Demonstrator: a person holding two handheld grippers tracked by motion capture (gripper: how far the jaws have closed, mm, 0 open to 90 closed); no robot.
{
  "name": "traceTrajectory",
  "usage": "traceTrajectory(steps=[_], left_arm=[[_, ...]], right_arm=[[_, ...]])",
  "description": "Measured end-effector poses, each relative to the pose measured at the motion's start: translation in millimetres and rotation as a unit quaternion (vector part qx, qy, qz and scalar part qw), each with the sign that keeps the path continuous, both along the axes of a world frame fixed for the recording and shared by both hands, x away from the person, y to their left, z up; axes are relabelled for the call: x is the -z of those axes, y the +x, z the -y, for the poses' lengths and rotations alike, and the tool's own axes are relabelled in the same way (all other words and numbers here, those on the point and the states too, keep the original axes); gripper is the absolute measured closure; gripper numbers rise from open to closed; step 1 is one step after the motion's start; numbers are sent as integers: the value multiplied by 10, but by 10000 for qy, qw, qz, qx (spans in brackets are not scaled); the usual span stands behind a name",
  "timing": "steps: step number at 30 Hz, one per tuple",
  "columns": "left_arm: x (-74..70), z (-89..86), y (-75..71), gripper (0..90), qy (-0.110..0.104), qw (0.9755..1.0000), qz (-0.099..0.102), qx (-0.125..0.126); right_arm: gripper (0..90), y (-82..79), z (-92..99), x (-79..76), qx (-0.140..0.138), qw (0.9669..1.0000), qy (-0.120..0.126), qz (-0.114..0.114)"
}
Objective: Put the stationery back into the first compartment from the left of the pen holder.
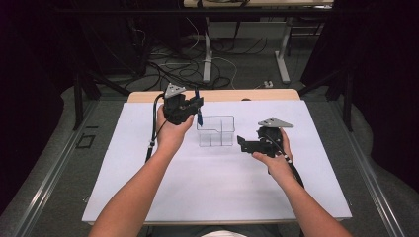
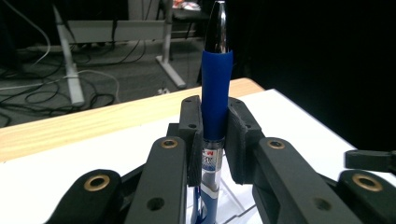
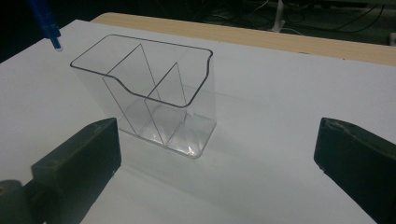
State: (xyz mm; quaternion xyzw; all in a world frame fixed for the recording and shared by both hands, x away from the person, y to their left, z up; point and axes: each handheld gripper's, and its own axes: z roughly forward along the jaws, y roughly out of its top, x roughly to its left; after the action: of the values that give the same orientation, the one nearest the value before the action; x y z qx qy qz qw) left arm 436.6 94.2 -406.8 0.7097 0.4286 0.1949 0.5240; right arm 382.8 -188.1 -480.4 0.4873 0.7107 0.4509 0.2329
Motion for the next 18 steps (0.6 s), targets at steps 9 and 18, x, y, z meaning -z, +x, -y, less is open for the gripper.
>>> traceTrajectory(steps=[9, 18], left_arm=[[125, 84, 90, 787, 68, 9999, -106, -79], [263, 189, 148, 787, 195, 9995, -247, -81]], right_arm=[[4, 0, -15, 22, -3, 10000, -35, -27], [4, 1, -12, 35, 8, 10000, -56, -6]])
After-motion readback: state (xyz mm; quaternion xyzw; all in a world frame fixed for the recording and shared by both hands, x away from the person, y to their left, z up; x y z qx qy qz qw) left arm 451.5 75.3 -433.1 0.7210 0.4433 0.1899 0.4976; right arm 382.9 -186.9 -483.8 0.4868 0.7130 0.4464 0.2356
